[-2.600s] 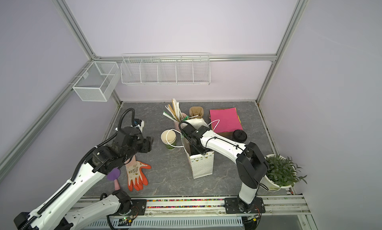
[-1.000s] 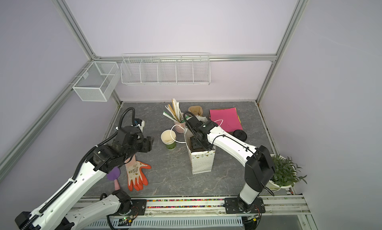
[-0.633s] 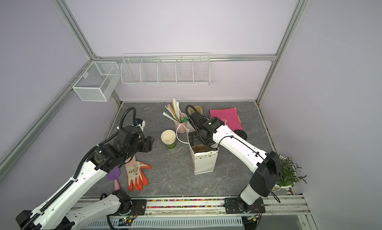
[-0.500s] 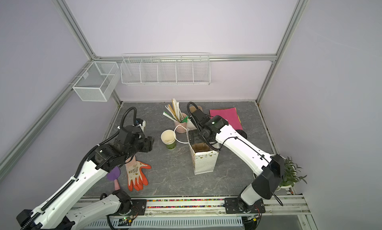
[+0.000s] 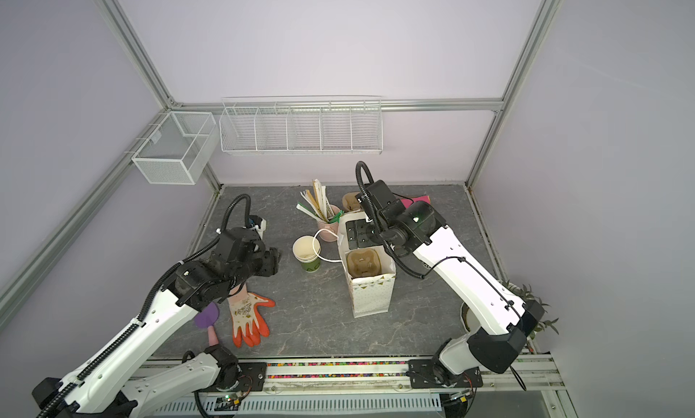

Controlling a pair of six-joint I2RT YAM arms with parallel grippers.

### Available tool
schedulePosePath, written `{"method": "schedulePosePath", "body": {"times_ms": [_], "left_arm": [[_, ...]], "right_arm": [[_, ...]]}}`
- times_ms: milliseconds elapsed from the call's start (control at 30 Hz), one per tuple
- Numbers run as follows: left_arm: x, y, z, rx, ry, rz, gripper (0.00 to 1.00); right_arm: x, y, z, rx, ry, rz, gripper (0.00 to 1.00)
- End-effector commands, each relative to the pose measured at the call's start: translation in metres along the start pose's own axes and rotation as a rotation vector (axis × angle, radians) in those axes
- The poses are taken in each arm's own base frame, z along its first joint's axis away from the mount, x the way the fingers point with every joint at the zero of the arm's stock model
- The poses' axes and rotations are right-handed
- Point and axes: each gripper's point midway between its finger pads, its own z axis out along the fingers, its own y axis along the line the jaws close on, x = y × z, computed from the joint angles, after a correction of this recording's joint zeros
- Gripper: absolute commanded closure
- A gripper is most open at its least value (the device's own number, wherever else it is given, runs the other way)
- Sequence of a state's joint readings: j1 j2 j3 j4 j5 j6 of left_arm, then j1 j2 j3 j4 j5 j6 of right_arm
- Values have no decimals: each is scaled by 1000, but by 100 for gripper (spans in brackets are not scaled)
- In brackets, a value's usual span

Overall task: Pack a coffee takeout order
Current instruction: Place the cup tray in the takeout bag, then pick up the coffee cup at the middle-right of the table.

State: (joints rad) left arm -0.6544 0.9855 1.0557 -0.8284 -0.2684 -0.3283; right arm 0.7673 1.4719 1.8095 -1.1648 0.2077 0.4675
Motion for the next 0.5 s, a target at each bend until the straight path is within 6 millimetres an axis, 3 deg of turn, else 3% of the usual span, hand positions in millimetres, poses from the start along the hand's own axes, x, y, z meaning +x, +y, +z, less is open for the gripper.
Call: {"method": "schedulePosePath", "body": {"times_ms": [0, 133, 267, 367, 467], "left_arm": [[6, 5, 2, -19, 21, 11, 33], [5, 5, 1, -20, 16, 10, 33], [5, 5, 1, -19, 15, 8, 33], [5, 6, -1, -18, 10, 6, 33], [5, 6, -3, -12, 3, 3, 32]], "right_arm": [[1, -4, -29, -19, -10, -23, 11], [-10, -7, -63, -34, -72, -13, 12], [-20, -37, -94, 76, -141, 45, 12], [-17, -57, -103, 91, -118, 126, 12], [-10, -86, -97, 150, -71, 234, 12]]}}
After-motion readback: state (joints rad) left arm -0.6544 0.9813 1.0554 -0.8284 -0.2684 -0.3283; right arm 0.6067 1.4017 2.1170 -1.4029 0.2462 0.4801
